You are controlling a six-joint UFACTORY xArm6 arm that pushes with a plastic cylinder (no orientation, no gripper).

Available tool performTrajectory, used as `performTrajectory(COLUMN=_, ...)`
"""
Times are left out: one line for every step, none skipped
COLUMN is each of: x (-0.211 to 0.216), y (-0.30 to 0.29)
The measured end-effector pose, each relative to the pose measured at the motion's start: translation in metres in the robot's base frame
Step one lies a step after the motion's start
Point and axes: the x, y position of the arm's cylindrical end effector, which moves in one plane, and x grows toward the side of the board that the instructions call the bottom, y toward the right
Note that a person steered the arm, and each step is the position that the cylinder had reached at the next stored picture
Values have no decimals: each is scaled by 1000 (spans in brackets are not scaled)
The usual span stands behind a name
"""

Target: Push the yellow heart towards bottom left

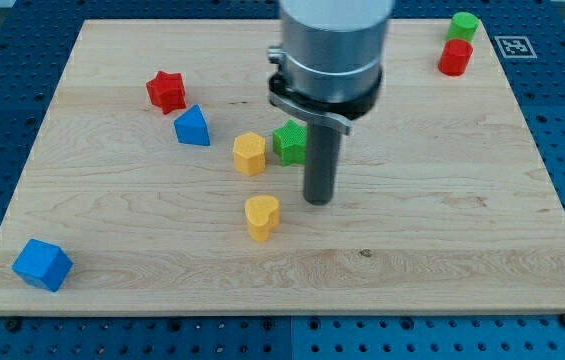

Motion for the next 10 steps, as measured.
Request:
performTrajectory(x=28, y=-11)
performTrajectory(x=39, y=-34)
performTrajectory(x=39, y=-58)
performTrajectory(x=32, y=-63)
performTrajectory(x=18, y=-65)
performTrajectory(x=9, y=-90)
performTrajectory(x=-14, y=-111)
performTrajectory(x=-28, y=-132)
performTrajectory(x=-28, y=-158)
performTrajectory(x=-34, y=-189)
